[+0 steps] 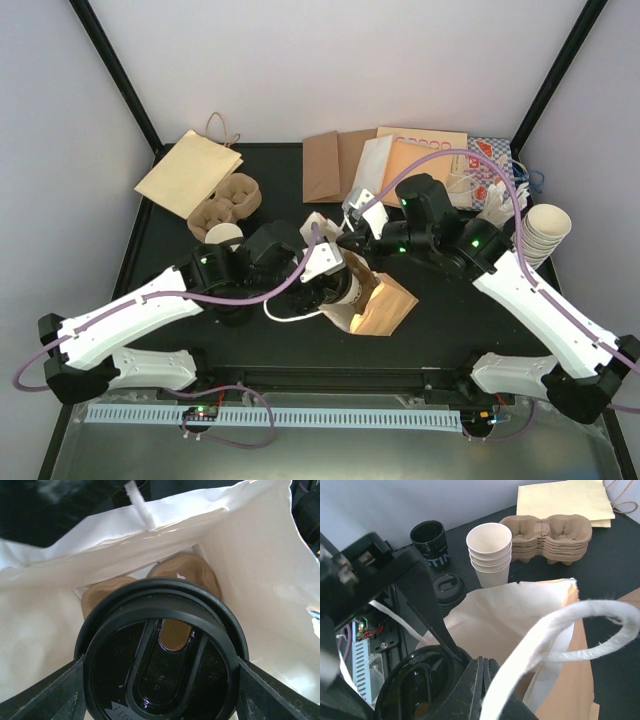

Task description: Pack the takeout coffee

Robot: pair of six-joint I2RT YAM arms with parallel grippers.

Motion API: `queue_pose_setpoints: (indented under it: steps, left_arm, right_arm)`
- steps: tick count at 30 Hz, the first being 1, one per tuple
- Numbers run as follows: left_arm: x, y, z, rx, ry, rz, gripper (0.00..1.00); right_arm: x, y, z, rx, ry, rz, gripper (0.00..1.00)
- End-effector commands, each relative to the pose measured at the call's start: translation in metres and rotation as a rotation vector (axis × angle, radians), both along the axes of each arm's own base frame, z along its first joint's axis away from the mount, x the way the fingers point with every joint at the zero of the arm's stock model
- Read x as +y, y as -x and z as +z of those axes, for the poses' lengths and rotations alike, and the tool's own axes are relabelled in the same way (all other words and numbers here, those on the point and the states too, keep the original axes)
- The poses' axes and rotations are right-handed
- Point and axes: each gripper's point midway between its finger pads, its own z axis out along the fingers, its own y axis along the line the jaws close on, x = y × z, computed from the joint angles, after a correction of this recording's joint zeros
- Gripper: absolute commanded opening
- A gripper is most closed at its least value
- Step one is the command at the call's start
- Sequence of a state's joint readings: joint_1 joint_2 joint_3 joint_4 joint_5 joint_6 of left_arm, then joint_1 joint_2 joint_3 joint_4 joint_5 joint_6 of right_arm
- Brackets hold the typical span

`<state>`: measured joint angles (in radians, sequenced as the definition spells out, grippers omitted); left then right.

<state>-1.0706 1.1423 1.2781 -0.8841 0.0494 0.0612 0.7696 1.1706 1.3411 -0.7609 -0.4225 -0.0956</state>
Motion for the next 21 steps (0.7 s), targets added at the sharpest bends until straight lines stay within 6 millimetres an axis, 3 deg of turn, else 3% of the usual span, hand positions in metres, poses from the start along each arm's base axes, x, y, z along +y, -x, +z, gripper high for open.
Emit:
queue_pose_setpoints:
  steps: [1,8,12,16,21]
  left_arm:
    - [-0.014,-0.001,0.009,-0.036,0.037,-0.037,0.57]
    - [-0.025,0.003,0.001,-0.06,0.06,-0.084,0.56]
    - [-0.028,0.004,-0.008,-0.046,0.05,-0.082,0.55]
    - [-0.027,0.003,-0.015,-0.029,0.033,-0.07,0.55]
    - [-0.026,0.001,-0.026,-0.006,-0.009,-0.051,0.55]
  right_arm:
    - [0.007,-0.003,0.017,-0.014,-0.04,0.015,0.04]
    - [0.001,-0.021,0.009,0.009,0.0,-0.102,0.06]
    - [-0.01,-0.026,0.008,0.019,0.024,-0.179,0.23]
    - [-0.025,-0.021,0.003,0.039,0.046,-0.234,0.31]
    - [-0.048,-0.009,-0.003,0.053,0.051,-0.294,0.53]
